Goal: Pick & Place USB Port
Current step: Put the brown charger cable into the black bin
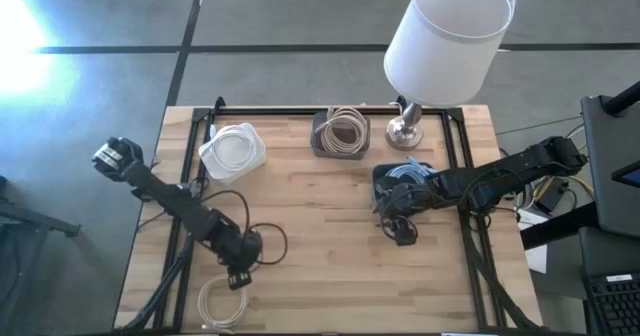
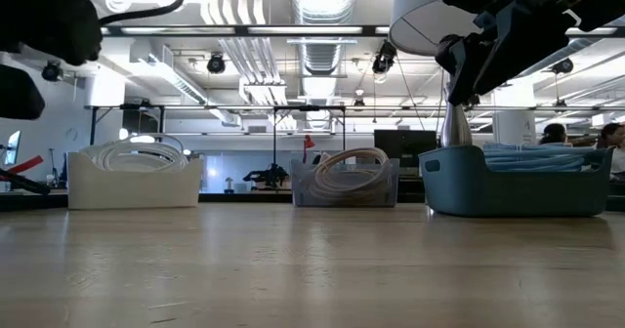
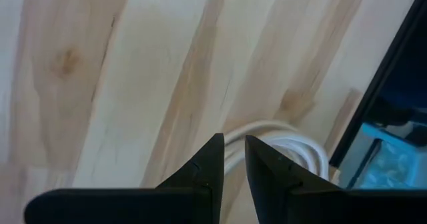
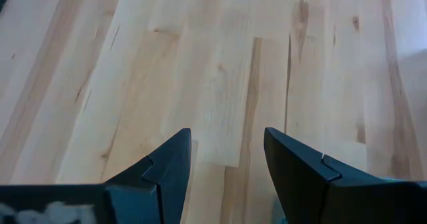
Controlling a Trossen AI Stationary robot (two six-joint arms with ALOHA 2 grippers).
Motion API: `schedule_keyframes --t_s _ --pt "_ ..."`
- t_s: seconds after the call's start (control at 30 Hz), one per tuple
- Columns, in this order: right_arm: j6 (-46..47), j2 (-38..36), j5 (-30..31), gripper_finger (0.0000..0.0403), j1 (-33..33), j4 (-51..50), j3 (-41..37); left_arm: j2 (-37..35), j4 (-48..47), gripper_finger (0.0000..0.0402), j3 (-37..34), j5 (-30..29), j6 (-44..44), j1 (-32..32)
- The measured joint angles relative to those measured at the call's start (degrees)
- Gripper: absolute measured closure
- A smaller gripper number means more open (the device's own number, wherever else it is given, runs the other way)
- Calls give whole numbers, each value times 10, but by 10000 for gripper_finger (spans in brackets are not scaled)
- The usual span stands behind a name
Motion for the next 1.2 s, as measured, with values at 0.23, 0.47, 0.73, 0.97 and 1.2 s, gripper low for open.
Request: schedule_keyframes --t_s 0.23,0.47,0.73,0.97,1.2 --pt "-2 0 0 218 0 -5 0 0 -1 337 29 3 -28 -30" --pt "12 0 0 218 0 -29 0 14 -66 337 83 -32 -60 -64" --pt "35 -1 0 218 0 -33 0 83 -73 337 75 -32 -36 -88" --pt "34 -1 0 218 0 -35 -1 128 -107 337 73 9 -36 -88" --pt "13 -1 0 218 0 -37 -1 142 -107 300 73 23 -18 -88"
